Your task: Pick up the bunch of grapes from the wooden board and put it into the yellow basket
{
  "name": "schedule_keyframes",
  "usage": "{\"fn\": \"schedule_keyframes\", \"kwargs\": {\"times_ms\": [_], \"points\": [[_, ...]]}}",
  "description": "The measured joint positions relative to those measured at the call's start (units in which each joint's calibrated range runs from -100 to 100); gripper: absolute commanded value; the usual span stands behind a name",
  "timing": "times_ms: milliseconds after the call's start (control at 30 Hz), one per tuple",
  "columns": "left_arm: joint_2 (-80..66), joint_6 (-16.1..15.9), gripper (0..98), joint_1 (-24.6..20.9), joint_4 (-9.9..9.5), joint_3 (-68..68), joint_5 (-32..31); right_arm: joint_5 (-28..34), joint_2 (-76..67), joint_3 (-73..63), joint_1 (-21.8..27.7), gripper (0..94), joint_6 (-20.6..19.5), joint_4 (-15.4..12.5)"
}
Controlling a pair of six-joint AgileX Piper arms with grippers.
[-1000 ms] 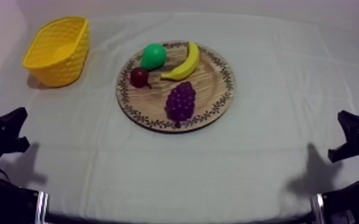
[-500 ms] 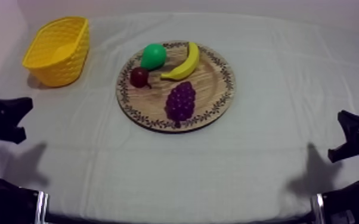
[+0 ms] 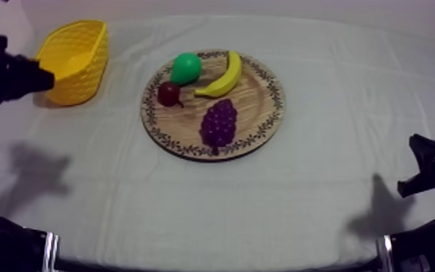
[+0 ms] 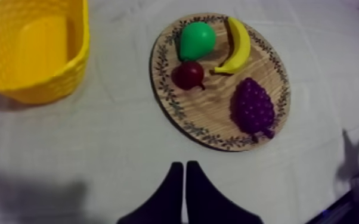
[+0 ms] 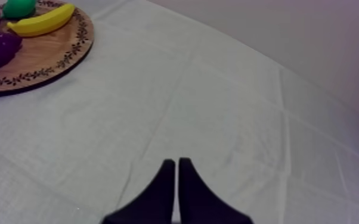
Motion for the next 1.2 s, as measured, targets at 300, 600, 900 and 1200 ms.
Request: {"fn": "schedule_keyframes", "kwargs": {"times_ms": [300,600,900,1200], "points": [[18.4,8.9,0.0,6.0,-1.24,-18.3,7.4,0.0,0.0,0.0,0.0,0.3,0.0,0.0],[32.1,14.3,0.0,14.0,-3.52,-31.1,9.1,0.0,0.0,0.0,0.0,0.3,0.0,0.0],[44.3,17.5,0.8,20.1,-5.58,-42.2,14.1,0.0,0.0,0.0,0.0,0.3,0.0,0.0],[53.2,20.1,17.1,22.1,-6.96,-51.9,20.2,0.0,0.0,0.0,0.0,0.3,0.0,0.0]]}}
